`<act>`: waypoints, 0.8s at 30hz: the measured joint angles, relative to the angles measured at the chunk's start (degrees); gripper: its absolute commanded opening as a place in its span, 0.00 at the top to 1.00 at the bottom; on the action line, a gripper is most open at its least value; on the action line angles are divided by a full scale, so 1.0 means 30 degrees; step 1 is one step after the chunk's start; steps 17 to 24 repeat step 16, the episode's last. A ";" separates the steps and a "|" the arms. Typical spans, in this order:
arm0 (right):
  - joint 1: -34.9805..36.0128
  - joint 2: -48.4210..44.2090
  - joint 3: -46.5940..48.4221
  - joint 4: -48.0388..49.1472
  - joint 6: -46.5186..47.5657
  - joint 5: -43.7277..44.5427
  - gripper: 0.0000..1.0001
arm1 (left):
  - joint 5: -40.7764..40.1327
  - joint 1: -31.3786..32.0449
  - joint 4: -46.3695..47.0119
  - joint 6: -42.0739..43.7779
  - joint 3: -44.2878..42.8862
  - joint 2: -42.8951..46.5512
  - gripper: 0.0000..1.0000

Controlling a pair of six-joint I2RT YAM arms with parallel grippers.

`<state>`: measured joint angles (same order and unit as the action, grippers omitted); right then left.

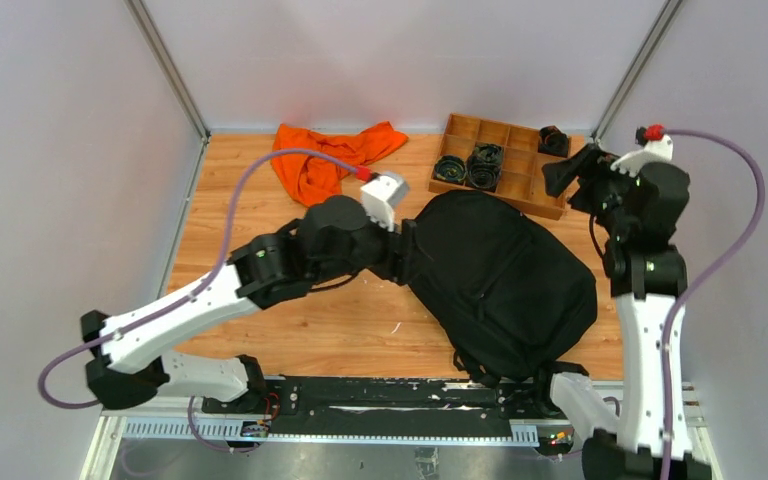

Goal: Pack the student bag
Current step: Reset both arms

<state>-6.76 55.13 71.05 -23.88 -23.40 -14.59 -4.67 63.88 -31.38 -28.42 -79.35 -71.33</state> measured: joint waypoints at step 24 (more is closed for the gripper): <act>0.0554 -0.5005 -0.7300 0.1078 0.0525 0.1727 0.18 | -0.8859 -0.0015 -0.0809 -0.0328 0.8451 0.9828 0.29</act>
